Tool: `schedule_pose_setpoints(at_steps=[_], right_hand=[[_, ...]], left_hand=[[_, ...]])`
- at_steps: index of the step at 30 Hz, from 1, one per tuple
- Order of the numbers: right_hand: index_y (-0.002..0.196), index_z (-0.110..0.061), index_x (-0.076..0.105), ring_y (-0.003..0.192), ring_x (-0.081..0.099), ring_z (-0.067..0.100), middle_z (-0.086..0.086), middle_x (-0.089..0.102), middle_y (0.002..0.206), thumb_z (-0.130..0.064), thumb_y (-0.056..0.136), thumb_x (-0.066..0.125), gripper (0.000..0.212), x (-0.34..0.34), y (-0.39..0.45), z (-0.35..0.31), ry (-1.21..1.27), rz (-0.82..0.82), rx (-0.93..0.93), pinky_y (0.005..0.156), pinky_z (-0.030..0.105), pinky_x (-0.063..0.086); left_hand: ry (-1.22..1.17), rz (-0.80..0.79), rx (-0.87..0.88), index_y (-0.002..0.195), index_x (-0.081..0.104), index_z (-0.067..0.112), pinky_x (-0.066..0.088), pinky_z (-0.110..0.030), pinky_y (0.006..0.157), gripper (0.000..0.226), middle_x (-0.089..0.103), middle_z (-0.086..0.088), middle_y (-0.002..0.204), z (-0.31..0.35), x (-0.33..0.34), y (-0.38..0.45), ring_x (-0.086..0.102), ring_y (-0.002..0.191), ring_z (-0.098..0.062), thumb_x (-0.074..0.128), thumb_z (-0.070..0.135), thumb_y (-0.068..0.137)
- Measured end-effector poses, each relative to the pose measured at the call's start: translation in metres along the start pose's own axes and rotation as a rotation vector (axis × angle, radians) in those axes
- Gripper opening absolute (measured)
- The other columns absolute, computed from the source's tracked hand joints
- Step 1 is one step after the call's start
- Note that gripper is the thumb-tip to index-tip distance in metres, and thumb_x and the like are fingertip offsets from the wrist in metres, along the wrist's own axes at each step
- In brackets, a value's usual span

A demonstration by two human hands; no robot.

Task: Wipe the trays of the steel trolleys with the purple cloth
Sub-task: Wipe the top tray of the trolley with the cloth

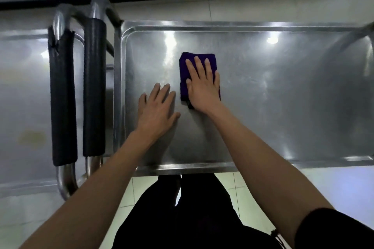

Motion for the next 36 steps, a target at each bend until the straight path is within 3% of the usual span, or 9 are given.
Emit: schedule_pose_setpoints(at_steps=[7, 12, 19, 26, 31, 36], right_hand=[[0.158, -0.029, 0.004, 0.153, -0.010, 0.026, 0.000, -0.001, 0.167, -0.031, 0.104, 0.028, 0.060, -0.033, 0.124, -0.028, 0.015, 0.033, -0.091, 0.122, 0.055, -0.003], [0.159, -0.028, 0.006, 0.153, -0.008, 0.026, 0.000, 0.001, 0.167, -0.031, 0.104, 0.028, 0.059, -0.035, 0.137, -0.033, -0.007, 0.050, -0.107, 0.122, 0.055, -0.003], [0.158, -0.030, 0.002, 0.153, -0.011, 0.024, -0.002, -0.003, 0.167, -0.032, 0.105, 0.027, 0.059, -0.014, 0.062, -0.032, -0.024, -0.005, -0.123, 0.122, 0.052, -0.003], [0.158, -0.032, -0.002, 0.153, -0.011, 0.022, -0.004, -0.006, 0.167, -0.034, 0.105, 0.025, 0.059, 0.020, -0.043, -0.024, -0.063, -0.037, -0.096, 0.122, 0.051, -0.003], [0.157, -0.033, -0.006, 0.152, -0.014, 0.021, -0.004, -0.009, 0.167, -0.036, 0.105, 0.023, 0.060, 0.034, -0.106, -0.024, -0.095, -0.092, -0.129, 0.123, 0.051, -0.002], [0.158, -0.030, -0.001, 0.153, -0.003, 0.024, -0.001, -0.001, 0.167, -0.040, 0.103, 0.021, 0.060, 0.040, -0.152, -0.019, -0.203, -0.098, -0.235, 0.121, 0.051, 0.012]], left_hand=[[-0.067, -0.001, -0.071, 0.151, 0.036, 0.028, 0.026, -0.061, 0.114, 0.067, 0.019, -0.009, 0.163, 0.001, 0.001, -0.004, 0.012, 0.151, -0.035, 0.056, 0.054, 0.093], [-0.077, -0.003, -0.104, 0.153, 0.030, 0.033, 0.022, -0.060, 0.117, 0.066, 0.014, -0.006, 0.164, 0.002, 0.003, -0.005, 0.007, 0.152, -0.034, 0.049, 0.057, 0.094], [-0.106, -0.021, -0.078, 0.157, 0.022, 0.019, 0.022, -0.055, 0.119, 0.077, 0.013, -0.002, 0.167, -0.009, 0.000, -0.008, 0.008, 0.154, -0.027, 0.056, 0.047, 0.094], [-0.084, -0.054, -0.049, 0.150, 0.033, 0.010, 0.025, -0.055, 0.118, 0.057, 0.015, -0.010, 0.165, -0.013, -0.005, -0.022, 0.006, 0.153, -0.030, 0.053, 0.016, 0.097], [-0.093, -0.036, -0.092, 0.150, 0.034, 0.011, 0.025, -0.052, 0.118, 0.056, 0.015, -0.009, 0.164, -0.011, -0.001, -0.048, 0.006, 0.153, -0.030, 0.052, 0.017, 0.097], [-0.121, -0.032, -0.183, 0.150, 0.035, 0.014, 0.023, -0.052, 0.120, 0.051, 0.014, -0.005, 0.166, -0.003, 0.009, -0.077, 0.007, 0.153, -0.028, 0.046, 0.021, 0.101]])
Point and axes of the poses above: each hand's wrist, its own y-axis towards the middle knuckle, its own x-axis out of the palm, z = x × y, the point moved 2 cm from there along y, towards the middle knuckle
